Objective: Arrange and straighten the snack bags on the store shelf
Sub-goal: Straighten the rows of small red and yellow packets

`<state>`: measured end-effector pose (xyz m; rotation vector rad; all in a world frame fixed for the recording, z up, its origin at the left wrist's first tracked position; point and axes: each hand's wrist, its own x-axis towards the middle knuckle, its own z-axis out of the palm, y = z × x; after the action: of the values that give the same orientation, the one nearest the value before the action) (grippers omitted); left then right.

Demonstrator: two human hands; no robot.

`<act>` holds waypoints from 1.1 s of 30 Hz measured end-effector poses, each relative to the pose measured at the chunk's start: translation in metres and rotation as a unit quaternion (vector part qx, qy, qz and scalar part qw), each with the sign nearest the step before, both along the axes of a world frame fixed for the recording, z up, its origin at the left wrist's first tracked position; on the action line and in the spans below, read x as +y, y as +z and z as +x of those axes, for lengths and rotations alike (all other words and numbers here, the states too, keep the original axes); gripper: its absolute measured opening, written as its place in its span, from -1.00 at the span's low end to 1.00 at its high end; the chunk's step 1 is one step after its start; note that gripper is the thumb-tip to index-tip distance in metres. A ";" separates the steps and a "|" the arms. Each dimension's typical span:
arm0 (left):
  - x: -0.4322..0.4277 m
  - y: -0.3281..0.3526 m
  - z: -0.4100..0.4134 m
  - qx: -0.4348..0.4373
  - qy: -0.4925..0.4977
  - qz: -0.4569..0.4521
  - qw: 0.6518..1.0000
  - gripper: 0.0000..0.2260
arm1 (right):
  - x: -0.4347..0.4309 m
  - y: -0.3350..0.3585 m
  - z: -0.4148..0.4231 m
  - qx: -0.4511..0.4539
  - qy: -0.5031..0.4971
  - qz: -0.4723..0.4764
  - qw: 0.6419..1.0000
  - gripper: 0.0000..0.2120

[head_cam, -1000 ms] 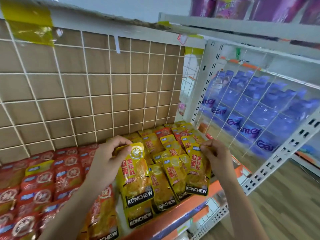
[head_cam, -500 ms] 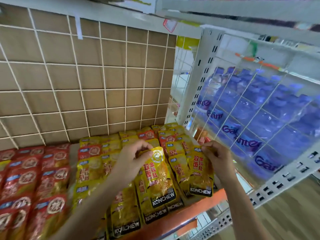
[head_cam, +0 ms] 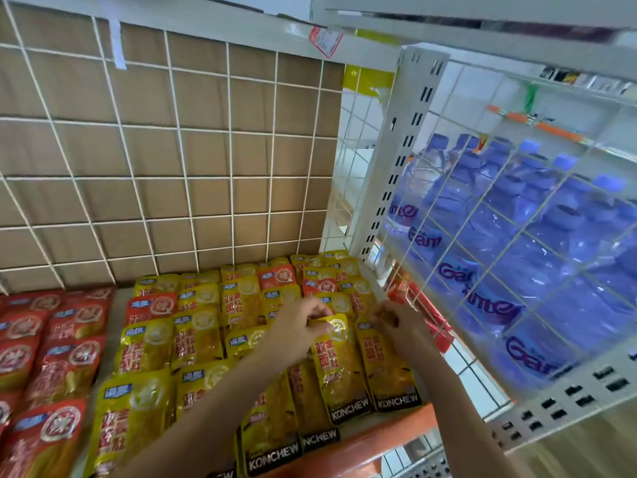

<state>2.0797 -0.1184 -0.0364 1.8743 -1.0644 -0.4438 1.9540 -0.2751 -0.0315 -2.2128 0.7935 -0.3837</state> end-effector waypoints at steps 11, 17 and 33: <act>-0.023 -0.012 -0.008 -0.048 0.065 0.024 0.996 -0.93 | -0.015 -0.008 0.004 0.016 0.038 -0.027 0.999 -0.95; -0.020 -0.017 -0.013 -0.138 0.059 0.028 0.988 -0.89 | -0.018 -0.010 -0.001 0.031 0.051 -0.071 0.996 -0.96; 0.000 -0.005 0.075 -0.154 0.112 0.041 0.981 -0.91 | -0.002 0.003 0.063 0.041 0.119 -0.148 0.981 -0.67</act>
<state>2.1551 -0.1183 -0.0415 2.1552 -1.0286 -0.0677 2.0174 -0.2769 -0.0282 -2.5822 0.5286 -0.3097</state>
